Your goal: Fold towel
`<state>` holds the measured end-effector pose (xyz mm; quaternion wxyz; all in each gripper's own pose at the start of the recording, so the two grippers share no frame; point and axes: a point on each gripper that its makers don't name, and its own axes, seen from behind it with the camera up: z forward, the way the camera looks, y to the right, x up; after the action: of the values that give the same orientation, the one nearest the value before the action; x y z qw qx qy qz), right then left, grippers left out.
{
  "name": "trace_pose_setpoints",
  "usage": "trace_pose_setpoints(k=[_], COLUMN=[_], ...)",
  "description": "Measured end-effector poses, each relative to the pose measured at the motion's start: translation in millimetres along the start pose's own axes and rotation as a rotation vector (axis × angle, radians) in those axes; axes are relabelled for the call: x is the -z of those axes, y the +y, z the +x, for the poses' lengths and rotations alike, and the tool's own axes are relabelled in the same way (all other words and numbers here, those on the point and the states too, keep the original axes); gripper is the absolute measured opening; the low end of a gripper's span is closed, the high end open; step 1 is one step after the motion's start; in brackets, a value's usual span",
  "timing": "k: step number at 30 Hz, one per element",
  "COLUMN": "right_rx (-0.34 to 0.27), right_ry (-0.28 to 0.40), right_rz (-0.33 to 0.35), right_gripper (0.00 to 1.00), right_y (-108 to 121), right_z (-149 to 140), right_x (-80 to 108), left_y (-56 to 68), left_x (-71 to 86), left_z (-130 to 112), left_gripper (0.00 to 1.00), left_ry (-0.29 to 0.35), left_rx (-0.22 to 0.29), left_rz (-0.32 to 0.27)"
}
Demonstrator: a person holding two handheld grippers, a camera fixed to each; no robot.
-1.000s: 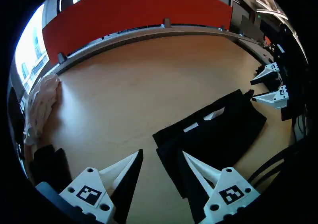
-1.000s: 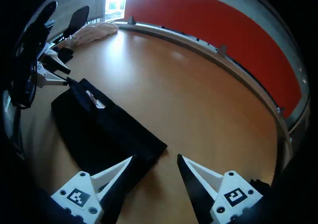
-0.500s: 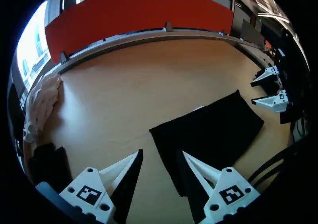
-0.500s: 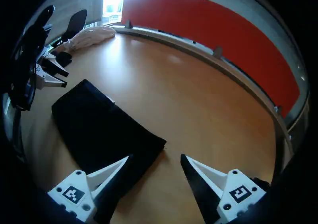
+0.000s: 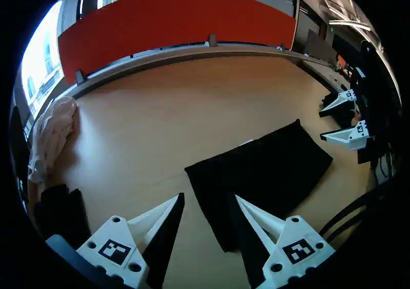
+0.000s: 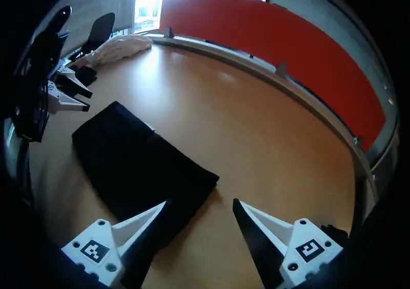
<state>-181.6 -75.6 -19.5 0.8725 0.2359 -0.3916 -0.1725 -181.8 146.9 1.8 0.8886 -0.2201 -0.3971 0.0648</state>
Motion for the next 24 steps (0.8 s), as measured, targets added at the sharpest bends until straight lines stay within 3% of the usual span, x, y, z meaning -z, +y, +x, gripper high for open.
trace_pose_setpoints(k=[11, 15, 24], right_rx=[-0.015, -0.019, -0.023], right_ry=[0.009, 0.009, 0.005], right_rz=[0.008, 0.013, 0.028], right_gripper=[0.9, 0.91, 0.91], right_y=[-11.0, -16.4, -28.5], right_z=[-6.6, -11.6, -23.7], right_x=[14.8, 21.0, 28.8], left_y=[6.5, 7.9, 12.3], left_x=[10.9, 14.8, 26.0], left_z=[-4.4, -8.7, -21.4], left_gripper=[0.56, 0.62, 0.63], left_ry=[0.013, 0.016, 0.019], left_rx=[0.015, 0.03, 0.059], left_rz=[-0.012, -0.011, -0.013])
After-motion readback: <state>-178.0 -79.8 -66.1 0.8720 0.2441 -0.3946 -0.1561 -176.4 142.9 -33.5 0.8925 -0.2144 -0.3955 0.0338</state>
